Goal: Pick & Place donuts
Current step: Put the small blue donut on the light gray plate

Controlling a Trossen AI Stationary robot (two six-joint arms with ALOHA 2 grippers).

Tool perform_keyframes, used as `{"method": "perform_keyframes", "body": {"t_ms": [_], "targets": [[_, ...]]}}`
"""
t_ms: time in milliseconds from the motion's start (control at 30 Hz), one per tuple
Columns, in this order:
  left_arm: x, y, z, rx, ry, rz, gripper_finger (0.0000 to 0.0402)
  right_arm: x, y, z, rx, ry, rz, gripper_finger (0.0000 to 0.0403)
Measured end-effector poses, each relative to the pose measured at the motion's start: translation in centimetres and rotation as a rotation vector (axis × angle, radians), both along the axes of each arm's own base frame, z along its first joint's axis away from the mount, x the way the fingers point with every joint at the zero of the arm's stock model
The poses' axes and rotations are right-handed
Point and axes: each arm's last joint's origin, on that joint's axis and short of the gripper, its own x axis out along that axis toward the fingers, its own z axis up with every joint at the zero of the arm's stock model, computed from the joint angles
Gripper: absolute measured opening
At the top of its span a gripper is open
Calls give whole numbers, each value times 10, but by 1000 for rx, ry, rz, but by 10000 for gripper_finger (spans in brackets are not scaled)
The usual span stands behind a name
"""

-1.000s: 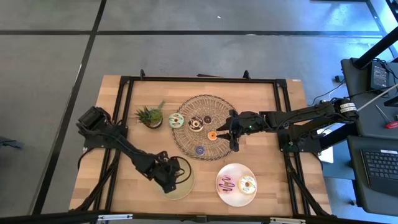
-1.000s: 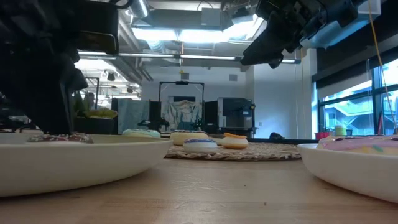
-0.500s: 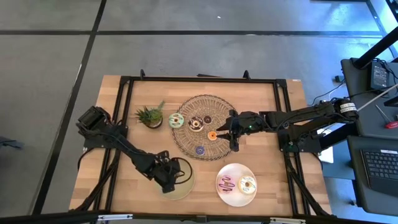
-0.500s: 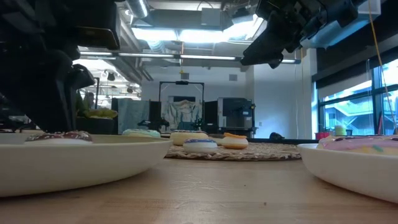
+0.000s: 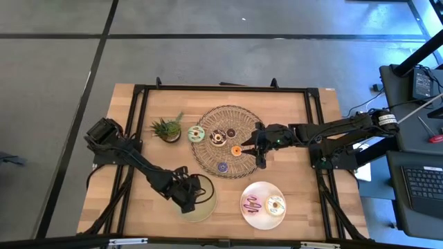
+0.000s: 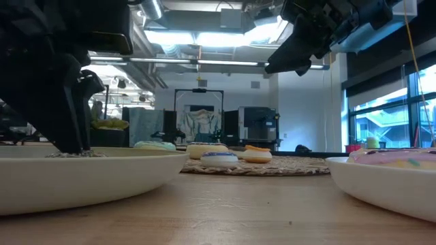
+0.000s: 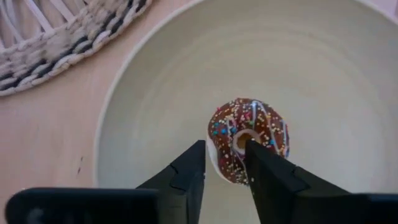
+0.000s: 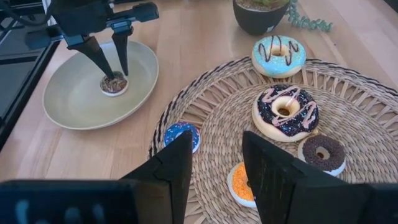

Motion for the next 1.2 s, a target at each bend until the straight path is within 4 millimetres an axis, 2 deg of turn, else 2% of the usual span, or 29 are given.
{"method": "perform_keyframes", "body": {"t_ms": [267, 433, 733, 933, 1200], "targets": [[4, 14, 24, 13, -119, 69, 125, 0, 0, 0, 0, -1, 0, 142], [26, 30, 34, 15, -299, 178, 121, 0, 0, 0, 0, -1, 0, 142], [57, 60, 51, 91, -501, 138, 125, -1, 0, -2, -1, 21, 0, 142], [62, 70, 53, 121, -522, 156, 122, -5, 0, -7, 37, 95, -30, 142], [68, 77, 42, 157, -489, 172, 123, -8, -1, -10, 55, 135, -46, 142]]}}
